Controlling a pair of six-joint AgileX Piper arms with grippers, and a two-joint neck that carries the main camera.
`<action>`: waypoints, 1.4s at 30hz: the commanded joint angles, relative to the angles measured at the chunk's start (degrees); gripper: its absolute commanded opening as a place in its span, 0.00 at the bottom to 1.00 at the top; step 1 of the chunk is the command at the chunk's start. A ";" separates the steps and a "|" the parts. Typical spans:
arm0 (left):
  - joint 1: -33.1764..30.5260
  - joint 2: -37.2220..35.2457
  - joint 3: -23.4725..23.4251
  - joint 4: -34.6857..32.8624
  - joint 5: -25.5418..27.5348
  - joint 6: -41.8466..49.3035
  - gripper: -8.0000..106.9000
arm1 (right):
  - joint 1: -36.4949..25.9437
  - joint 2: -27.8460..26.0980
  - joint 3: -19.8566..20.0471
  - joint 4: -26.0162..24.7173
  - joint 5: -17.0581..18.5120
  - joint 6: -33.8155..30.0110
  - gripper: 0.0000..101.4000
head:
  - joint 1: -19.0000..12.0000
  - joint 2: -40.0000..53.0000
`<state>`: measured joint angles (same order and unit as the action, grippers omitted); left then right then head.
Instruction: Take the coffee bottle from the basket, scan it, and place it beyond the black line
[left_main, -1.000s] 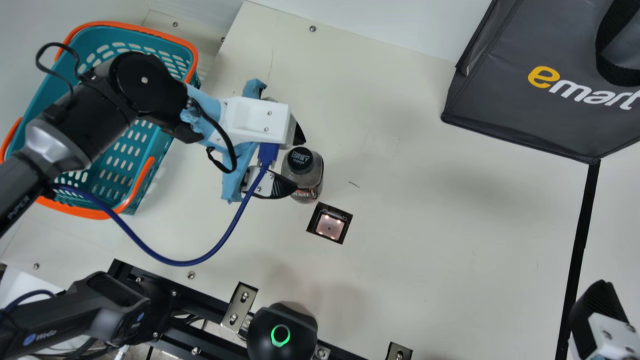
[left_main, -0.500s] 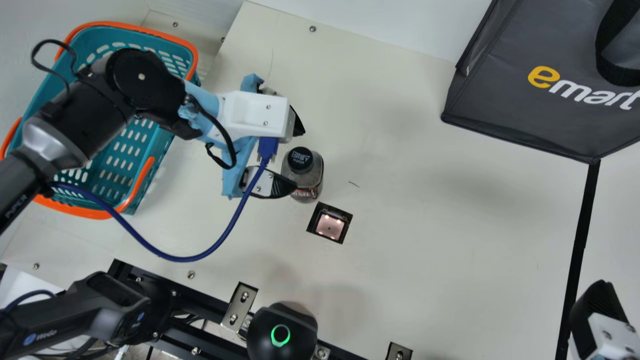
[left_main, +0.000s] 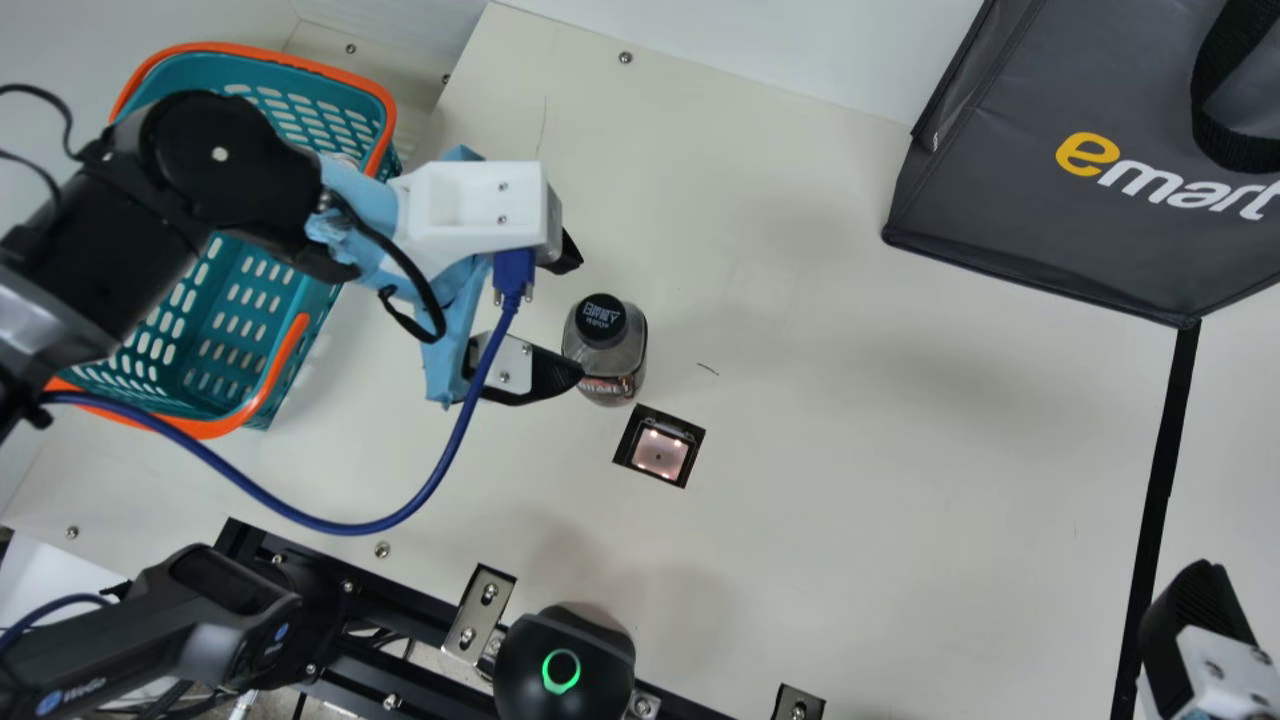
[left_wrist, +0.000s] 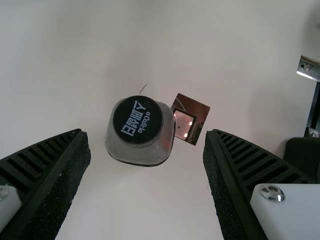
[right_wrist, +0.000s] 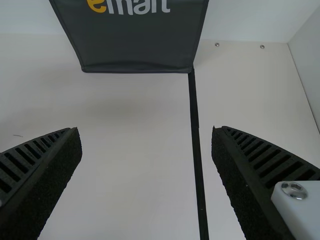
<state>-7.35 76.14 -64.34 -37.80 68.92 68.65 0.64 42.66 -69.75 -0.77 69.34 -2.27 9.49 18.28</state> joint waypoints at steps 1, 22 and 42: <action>0.35 -1.10 0.21 0.08 0.16 -2.37 0.85 | 0.00 0.00 0.00 0.00 0.00 0.00 0.90 | -1.57 0.14; 6.85 -10.27 1.23 3.35 -6.61 -19.65 0.85 | 0.00 0.00 0.00 0.00 0.00 0.00 0.90 | -1.57 0.14; 14.34 -21.46 7.32 5.58 -10.41 -23.86 0.85 | 0.00 0.00 0.00 0.00 0.00 0.00 0.90 | -1.57 0.14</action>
<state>6.68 55.27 -57.56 -32.23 58.72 44.67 0.64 42.66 -69.75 -0.77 69.34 -2.27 9.49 18.28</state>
